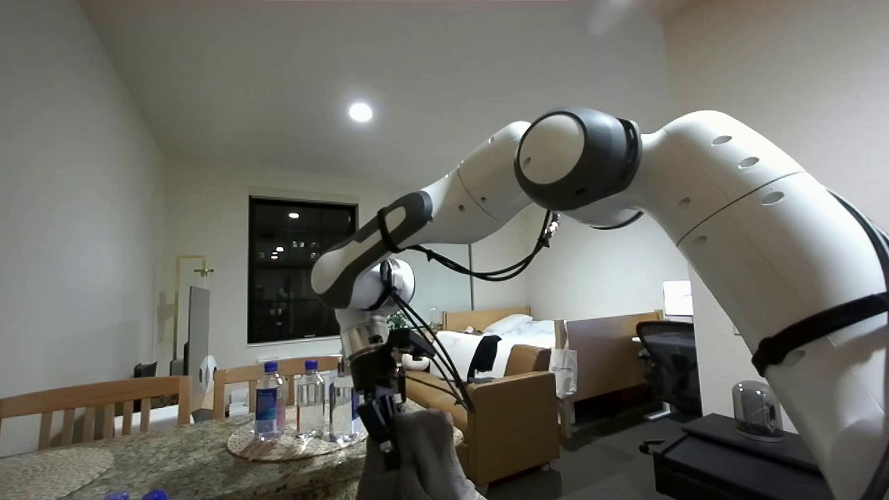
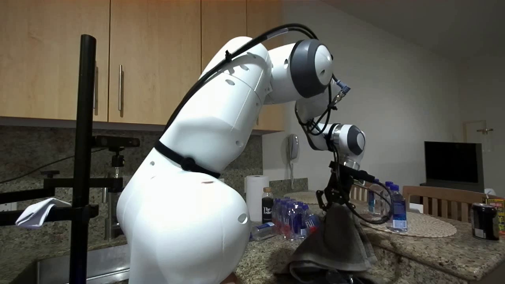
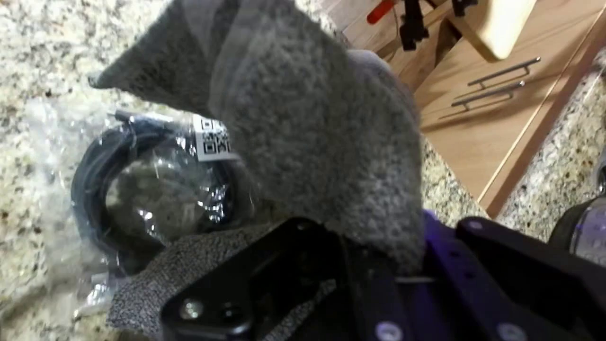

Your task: Move the grey towel to the right.

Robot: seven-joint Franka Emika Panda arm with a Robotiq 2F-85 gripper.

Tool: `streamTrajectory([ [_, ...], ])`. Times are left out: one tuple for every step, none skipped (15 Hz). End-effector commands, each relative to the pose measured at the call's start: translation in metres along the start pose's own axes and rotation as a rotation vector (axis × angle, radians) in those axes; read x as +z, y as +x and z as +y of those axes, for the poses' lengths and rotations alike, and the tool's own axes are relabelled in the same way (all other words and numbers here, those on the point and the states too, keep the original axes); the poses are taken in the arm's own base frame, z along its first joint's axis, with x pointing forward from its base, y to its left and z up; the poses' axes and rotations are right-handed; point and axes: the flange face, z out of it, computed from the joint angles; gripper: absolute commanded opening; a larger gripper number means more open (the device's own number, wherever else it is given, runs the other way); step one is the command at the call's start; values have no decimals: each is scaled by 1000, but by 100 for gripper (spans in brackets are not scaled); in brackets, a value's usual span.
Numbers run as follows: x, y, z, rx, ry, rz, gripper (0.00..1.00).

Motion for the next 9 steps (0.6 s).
streamTrajectory([
  [28,-12,35,-29,70,-110,9],
  [33,-13,44,-31,81,-133,9],
  [39,-11,53,-37,87,-148,9],
  [44,-11,60,-44,94,-160,9],
  [50,-6,69,-53,95,-170,9],
  [54,-2,75,-59,91,-176,9],
  [55,3,81,-64,84,-178,9],
  [55,8,86,-71,73,-177,9],
  [51,11,92,-73,66,-173,9],
])
